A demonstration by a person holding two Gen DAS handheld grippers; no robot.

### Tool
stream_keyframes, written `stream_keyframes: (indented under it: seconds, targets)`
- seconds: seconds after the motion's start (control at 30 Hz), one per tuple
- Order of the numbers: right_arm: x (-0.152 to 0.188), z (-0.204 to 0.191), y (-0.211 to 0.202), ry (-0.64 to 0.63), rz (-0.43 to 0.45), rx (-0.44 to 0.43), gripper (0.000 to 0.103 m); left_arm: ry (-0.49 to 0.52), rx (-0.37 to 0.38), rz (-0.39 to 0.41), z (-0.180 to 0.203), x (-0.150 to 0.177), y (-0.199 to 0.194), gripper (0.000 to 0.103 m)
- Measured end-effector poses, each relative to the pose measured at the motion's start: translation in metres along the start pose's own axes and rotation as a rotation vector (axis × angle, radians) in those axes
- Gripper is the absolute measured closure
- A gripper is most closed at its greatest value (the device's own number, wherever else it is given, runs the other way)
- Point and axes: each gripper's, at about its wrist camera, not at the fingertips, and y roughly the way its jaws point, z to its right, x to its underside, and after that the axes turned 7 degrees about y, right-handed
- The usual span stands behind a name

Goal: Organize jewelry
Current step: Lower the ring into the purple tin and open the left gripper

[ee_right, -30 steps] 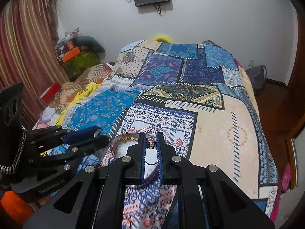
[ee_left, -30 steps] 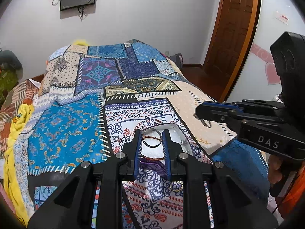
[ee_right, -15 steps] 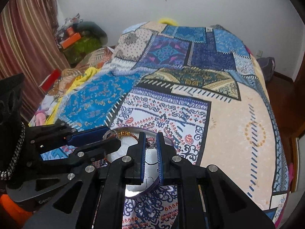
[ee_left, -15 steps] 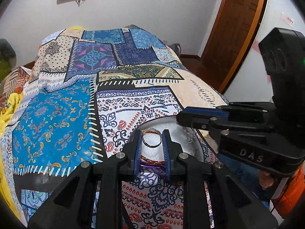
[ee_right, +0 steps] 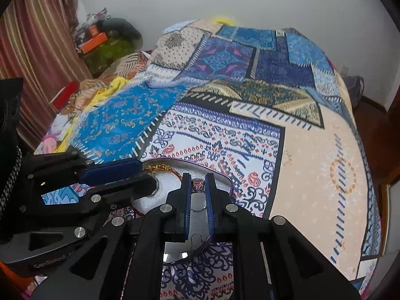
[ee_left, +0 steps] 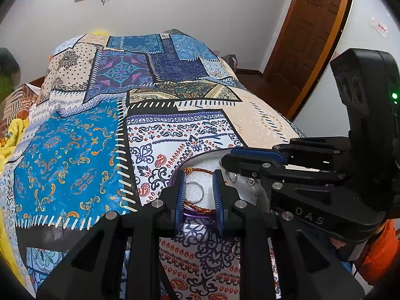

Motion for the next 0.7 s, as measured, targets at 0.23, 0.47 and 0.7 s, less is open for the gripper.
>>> stream_keyframes:
  seconds: [0.23,0.47,0.7]
  targets:
    - [-0.004,-0.001,-0.005,-0.003,0.016,0.004,0.093,0.0,-0.015,0.013,0.001,0.0,-0.012,0.083]
    - [-0.003,-0.005,-0.019,-0.008,0.04,0.015,0.092,0.008,-0.056,0.051,0.003,-0.002,-0.038,0.083]
    - [0.0,-0.013,-0.047,-0.011,0.082,0.032,0.088,0.006,-0.094,0.09,0.009,-0.003,-0.068,0.083]
